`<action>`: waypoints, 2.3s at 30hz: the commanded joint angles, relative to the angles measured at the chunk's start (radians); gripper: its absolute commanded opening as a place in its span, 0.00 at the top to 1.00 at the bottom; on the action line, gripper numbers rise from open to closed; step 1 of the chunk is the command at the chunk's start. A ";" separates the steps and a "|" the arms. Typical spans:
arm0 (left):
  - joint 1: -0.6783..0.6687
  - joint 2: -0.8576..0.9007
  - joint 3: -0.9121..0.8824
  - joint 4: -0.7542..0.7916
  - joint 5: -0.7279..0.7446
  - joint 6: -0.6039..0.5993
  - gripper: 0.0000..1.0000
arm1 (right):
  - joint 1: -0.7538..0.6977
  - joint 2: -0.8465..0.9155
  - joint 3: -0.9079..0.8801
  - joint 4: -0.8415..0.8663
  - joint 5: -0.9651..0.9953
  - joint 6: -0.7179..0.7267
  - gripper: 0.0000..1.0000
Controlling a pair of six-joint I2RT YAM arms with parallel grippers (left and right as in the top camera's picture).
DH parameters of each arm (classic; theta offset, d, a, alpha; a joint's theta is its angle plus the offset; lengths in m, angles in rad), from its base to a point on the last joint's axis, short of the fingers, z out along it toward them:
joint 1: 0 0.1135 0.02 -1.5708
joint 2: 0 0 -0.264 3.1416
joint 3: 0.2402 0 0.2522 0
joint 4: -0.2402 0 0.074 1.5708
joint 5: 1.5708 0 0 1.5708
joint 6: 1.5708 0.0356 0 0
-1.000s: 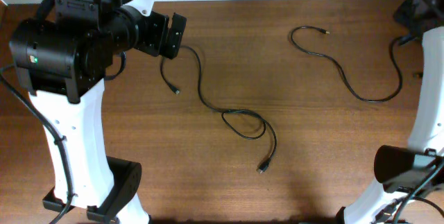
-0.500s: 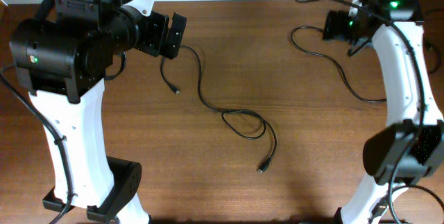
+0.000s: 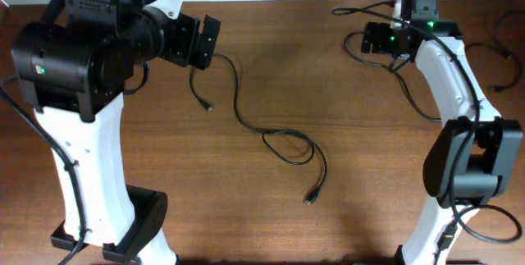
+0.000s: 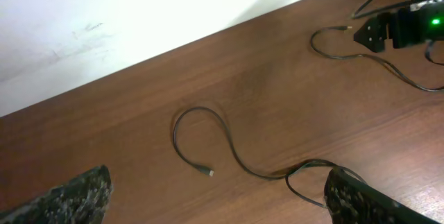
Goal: Untangle cables
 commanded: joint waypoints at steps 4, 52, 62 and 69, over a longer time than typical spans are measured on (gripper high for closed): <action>0.004 -0.010 -0.003 0.000 0.014 0.009 0.01 | 0.008 0.148 -0.006 -0.013 -0.180 -0.536 0.04; 0.004 -0.010 -0.003 0.000 0.040 -0.017 0.01 | -0.227 0.282 0.691 -0.455 0.290 0.773 0.96; 0.004 -0.010 -0.003 0.000 0.040 -0.017 0.01 | -0.299 0.282 0.399 -0.485 0.269 1.032 0.96; 0.004 -0.010 -0.003 0.000 0.040 -0.017 0.01 | -0.291 0.282 0.215 -0.465 0.232 1.180 0.96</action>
